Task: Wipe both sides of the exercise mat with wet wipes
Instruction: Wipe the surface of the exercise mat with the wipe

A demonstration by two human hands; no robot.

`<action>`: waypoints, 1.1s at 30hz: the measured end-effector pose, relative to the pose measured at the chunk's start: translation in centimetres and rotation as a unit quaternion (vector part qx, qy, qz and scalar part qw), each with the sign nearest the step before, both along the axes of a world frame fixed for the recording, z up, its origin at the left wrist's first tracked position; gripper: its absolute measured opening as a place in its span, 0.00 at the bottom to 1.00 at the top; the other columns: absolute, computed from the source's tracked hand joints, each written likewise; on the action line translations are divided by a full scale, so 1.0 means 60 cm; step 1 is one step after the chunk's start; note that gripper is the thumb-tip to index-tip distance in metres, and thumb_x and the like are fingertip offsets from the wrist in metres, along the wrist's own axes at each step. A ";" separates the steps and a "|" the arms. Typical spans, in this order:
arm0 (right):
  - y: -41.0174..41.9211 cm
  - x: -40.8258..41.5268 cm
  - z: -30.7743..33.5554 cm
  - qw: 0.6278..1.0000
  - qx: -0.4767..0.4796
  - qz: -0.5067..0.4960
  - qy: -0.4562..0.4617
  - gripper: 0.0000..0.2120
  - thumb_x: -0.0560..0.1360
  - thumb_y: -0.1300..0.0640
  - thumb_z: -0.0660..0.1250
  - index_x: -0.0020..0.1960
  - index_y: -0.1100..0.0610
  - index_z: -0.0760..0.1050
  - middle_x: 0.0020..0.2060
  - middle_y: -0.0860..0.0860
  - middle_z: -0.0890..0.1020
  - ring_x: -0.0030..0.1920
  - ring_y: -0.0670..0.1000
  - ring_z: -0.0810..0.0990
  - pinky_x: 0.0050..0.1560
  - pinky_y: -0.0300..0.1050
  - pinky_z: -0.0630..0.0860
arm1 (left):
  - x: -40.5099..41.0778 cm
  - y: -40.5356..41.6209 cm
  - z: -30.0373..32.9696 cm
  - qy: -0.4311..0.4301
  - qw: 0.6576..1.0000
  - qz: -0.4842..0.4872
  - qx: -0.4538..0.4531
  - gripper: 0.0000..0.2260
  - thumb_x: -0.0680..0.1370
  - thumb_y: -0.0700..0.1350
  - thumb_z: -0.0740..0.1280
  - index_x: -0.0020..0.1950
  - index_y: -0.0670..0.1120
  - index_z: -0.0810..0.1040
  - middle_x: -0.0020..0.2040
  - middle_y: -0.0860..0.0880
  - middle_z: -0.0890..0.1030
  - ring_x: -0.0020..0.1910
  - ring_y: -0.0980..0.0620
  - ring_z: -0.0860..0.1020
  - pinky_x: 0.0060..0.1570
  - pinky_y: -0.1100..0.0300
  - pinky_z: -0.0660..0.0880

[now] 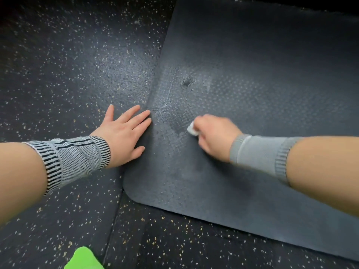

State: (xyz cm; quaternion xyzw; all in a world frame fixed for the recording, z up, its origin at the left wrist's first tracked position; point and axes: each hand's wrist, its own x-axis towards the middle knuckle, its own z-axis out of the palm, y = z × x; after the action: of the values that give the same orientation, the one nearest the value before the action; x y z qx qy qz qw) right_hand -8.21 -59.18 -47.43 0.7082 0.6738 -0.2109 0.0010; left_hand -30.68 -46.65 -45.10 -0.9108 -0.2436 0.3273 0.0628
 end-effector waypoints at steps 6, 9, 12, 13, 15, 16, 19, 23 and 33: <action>0.020 -0.017 0.010 0.994 -0.008 0.106 -0.011 0.10 0.76 0.56 0.59 0.57 0.53 0.70 0.54 0.54 0.74 0.51 0.60 0.78 0.47 0.50 0.73 | -0.008 0.005 -0.005 -0.019 1.000 0.006 -0.008 0.34 0.80 0.60 0.54 0.81 0.48 0.45 0.81 0.52 0.41 0.79 0.48 0.39 0.72 0.32 0.47; 0.083 0.050 0.000 0.995 0.023 -0.073 -0.066 0.10 0.75 0.56 0.60 0.55 0.55 0.70 0.52 0.56 0.76 0.48 0.61 0.78 0.47 0.50 0.73 | -0.018 0.009 -0.006 -0.053 0.998 0.003 -0.019 0.34 0.79 0.59 0.57 0.81 0.49 0.50 0.81 0.52 0.45 0.79 0.48 0.42 0.72 0.31 0.48; 0.061 0.004 -0.001 0.998 0.015 -0.055 -0.029 0.08 0.75 0.57 0.60 0.54 0.55 0.70 0.51 0.56 0.76 0.49 0.61 0.78 0.48 0.50 0.73 | -0.023 0.014 -0.002 -0.030 0.999 0.003 -0.018 0.35 0.79 0.61 0.56 0.81 0.50 0.46 0.81 0.52 0.42 0.79 0.48 0.39 0.72 0.32 0.46; 0.038 -0.030 0.000 1.000 0.001 0.004 0.000 0.09 0.75 0.58 0.60 0.54 0.54 0.70 0.52 0.55 0.75 0.49 0.61 0.78 0.48 0.50 0.73 | -0.023 0.014 -0.002 -0.019 1.000 0.001 -0.016 0.35 0.80 0.62 0.55 0.81 0.50 0.44 0.81 0.53 0.41 0.79 0.48 0.38 0.72 0.33 0.45; -0.003 -0.090 0.012 0.989 -0.026 0.141 0.048 0.09 0.75 0.58 0.59 0.55 0.55 0.71 0.52 0.55 0.75 0.47 0.60 0.78 0.43 0.50 0.72 | -0.025 0.014 -0.003 -0.013 1.000 -0.002 -0.016 0.35 0.80 0.62 0.54 0.81 0.50 0.43 0.80 0.53 0.40 0.79 0.48 0.36 0.72 0.33 0.45; -0.003 -0.095 0.015 0.983 -0.024 0.174 0.049 0.09 0.76 0.58 0.58 0.55 0.56 0.71 0.51 0.55 0.75 0.47 0.60 0.78 0.42 0.50 0.71 | -0.026 0.015 -0.004 -0.014 1.000 -0.002 -0.017 0.35 0.80 0.62 0.54 0.81 0.49 0.43 0.81 0.53 0.40 0.79 0.48 0.36 0.73 0.33 0.45; 0.064 -0.043 0.006 0.997 0.005 0.082 -0.013 0.10 0.76 0.55 0.59 0.56 0.55 0.71 0.53 0.55 0.75 0.51 0.60 0.78 0.46 0.49 0.72 | -0.030 0.016 -0.007 -0.021 0.999 -0.002 -0.024 0.35 0.80 0.62 0.54 0.81 0.49 0.44 0.81 0.52 0.41 0.79 0.48 0.37 0.73 0.33 0.46; 0.120 0.000 -0.002 0.994 0.044 -0.088 -0.048 0.10 0.76 0.55 0.59 0.56 0.55 0.70 0.52 0.55 0.76 0.49 0.60 0.78 0.47 0.48 0.71 | -0.033 0.020 -0.008 -0.009 0.999 -0.020 -0.023 0.35 0.80 0.63 0.52 0.81 0.49 0.41 0.80 0.52 0.39 0.78 0.47 0.35 0.73 0.33 0.45; 0.159 -0.056 -0.007 0.998 0.053 0.021 -0.029 0.10 0.77 0.54 0.58 0.55 0.56 0.70 0.53 0.55 0.75 0.50 0.61 0.77 0.46 0.50 0.71 | -0.043 0.032 -0.017 -0.078 0.996 -0.009 -0.046 0.37 0.78 0.65 0.56 0.81 0.49 0.49 0.81 0.51 0.41 0.79 0.46 0.37 0.72 0.32 0.44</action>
State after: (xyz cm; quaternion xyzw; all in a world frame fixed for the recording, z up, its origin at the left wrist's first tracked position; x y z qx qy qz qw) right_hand -11.59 -49.62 -47.82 0.6990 0.6982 -0.1541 -0.0124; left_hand -33.27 -44.71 -46.14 -0.9375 -0.2243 0.2658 0.0049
